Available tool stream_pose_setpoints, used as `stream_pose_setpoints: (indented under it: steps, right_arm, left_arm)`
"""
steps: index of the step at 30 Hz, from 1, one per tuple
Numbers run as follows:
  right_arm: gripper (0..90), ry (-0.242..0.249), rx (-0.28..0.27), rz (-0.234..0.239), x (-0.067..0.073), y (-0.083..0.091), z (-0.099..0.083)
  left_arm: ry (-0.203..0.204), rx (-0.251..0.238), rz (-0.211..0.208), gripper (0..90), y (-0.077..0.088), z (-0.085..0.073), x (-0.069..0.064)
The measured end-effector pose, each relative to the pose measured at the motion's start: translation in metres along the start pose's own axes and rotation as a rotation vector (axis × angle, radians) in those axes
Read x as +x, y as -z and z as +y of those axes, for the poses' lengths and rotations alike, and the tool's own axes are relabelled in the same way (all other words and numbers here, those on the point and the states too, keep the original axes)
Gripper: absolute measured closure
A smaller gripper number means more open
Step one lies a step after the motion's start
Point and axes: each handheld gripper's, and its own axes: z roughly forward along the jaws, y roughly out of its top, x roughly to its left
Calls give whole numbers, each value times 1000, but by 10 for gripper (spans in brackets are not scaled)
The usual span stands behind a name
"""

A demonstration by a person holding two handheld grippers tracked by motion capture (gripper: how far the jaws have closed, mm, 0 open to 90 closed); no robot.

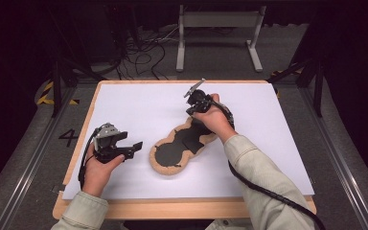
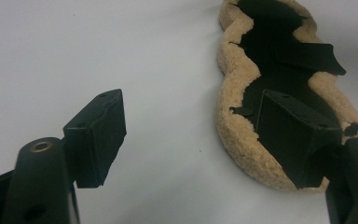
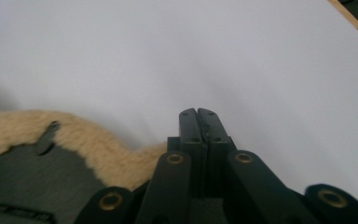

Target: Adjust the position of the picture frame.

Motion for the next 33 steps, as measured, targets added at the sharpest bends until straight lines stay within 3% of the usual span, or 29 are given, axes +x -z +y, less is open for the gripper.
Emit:
stream_pose_setpoints:
  steps: [3, 6, 9, 11, 18, 23, 25, 29, 33]
  right_arm:
    - [898, -6, 33, -50, -8, -8, 1]
    - [900, -52, 69, -77, -23, -14, -10]
    - [900, -125, 70, -72, -37, -15, -22]
    - [900, -126, 77, -66, -38, -14, -24]
    - [900, -90, 129, -81, -33, -9, -25]
    - [900, -88, 179, -52, -27, 6, -42]
    - [900, -86, 182, -50, -26, 8, -44]
    - [900, -86, 186, -35, -19, 18, -57]
    - [900, -81, 188, -11, -9, 32, -74]
  left_arm:
    - [-5, 6, 4, 246, 0, 0, 0]
    - [-2, -1, 6, 246, 1, -1, 0]
    - [-1, 7, 6, 246, 0, -2, 1]
    - [-4, 9, 7, 246, 0, -3, 0]
    - [-4, 4, 6, 246, 0, -2, -2]
    - [1, 6, -15, 252, -2, -1, -4]
    - [4, 6, -22, 261, -3, -1, -6]
    - [-32, -5, -39, 293, -2, 1, -12]
    - [-19, -12, -69, 353, 0, 1, -16]
